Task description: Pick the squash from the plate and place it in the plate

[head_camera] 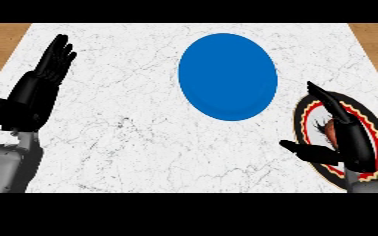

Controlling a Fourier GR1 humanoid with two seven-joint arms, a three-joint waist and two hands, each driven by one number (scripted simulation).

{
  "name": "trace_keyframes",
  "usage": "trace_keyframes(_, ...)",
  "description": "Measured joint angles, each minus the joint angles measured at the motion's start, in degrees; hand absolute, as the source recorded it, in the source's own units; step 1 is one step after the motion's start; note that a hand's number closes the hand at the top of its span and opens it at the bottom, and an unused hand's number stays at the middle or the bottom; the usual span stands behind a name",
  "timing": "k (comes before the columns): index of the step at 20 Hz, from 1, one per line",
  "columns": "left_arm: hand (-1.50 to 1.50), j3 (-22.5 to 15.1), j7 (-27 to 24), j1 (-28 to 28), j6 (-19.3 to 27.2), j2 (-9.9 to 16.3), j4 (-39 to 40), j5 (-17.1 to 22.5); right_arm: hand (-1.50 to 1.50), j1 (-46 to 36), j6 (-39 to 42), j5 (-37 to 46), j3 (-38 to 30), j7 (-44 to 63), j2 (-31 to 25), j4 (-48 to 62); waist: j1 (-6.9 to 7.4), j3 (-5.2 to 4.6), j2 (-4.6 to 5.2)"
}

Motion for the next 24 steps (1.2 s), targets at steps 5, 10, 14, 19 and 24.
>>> trace_keyframes(5, 0.0, 0.2, 1.1, -0.6, -0.1, 0.0, -0.4, -0.4, -1.5, 0.3, 1.3, 4.1, -2.1, 12.3, -9.6, -6.9, -0.35, -0.18, -0.18)
trace_keyframes(10, 0.0, 0.3, 0.5, 0.0, -0.5, -0.2, 0.0, -0.6, -1.5, 0.5, 7.3, 8.5, -1.5, 28.3, -20.6, -11.1, -0.34, -0.35, -0.2)
trace_keyframes(14, 0.0, 0.4, 0.5, -0.5, -0.8, -0.3, 0.1, -0.7, -1.5, 0.5, 15.7, 9.3, 0.3, 38.7, -27.9, -13.4, -0.03, -0.34, -0.07)
trace_keyframes(19, 0.0, 0.4, 1.1, -0.9, -1.0, -0.9, -0.7, -1.0, -1.5, -2.4, 25.5, 7.8, 3.1, 50.2, -31.1, -15.1, 0.7, -0.21, 0.06)
trace_keyframes(24, 0.0, 0.7, 1.9, -0.2, -1.3, -1.9, -2.1, -1.9, -1.5, -5.3, 30.4, 10.3, 4.7, 56.1, -28.7, -13.9, 0.79, -0.11, 0.09)
